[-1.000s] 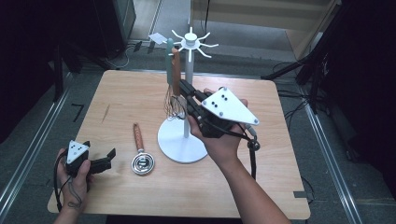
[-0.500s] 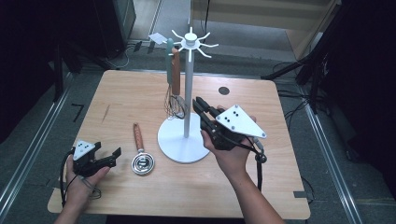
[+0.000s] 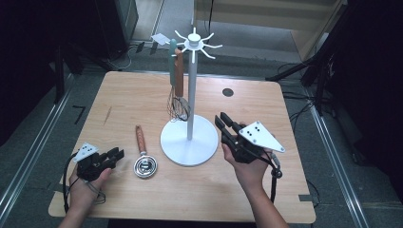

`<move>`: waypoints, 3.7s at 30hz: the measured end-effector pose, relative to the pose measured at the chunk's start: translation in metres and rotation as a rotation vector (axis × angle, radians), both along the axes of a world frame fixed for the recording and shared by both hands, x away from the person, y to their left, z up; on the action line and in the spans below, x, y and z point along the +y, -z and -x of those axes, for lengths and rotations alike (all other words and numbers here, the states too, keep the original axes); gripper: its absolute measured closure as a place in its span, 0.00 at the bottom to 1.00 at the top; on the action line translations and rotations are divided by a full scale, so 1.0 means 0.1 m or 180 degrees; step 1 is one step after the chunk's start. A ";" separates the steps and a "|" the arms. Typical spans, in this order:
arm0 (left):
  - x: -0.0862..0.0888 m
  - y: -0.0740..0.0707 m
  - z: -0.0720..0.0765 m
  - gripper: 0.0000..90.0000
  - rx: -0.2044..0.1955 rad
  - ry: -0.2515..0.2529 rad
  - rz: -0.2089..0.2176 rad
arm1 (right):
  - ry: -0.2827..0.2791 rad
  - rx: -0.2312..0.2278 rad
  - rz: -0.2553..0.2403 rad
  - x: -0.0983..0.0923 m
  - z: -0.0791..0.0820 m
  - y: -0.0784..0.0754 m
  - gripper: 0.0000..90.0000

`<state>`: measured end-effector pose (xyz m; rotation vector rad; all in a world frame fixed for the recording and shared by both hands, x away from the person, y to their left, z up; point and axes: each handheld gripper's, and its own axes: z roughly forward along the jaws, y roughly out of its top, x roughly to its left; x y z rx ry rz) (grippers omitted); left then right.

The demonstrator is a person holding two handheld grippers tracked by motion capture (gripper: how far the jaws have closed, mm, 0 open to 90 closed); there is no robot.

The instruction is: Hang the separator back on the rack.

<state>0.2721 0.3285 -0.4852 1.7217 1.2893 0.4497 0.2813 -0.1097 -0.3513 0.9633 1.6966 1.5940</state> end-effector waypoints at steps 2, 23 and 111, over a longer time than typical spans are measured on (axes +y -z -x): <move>-0.04 0.01 0.00 0.86 0.0060 0.0082 -0.0005 | 0.0029 0.0030 0.0007 -0.05 0.00 0.06 0.84; -0.35 0.06 -0.18 1.00 0.0482 0.0252 -0.0148 | 0.0204 0.0323 -0.0032 -0.34 0.08 0.48 0.78; -0.50 0.06 -0.69 1.00 0.0576 0.0366 -0.0133 | -0.0285 0.0751 -0.0011 -0.08 0.36 0.93 0.80</move>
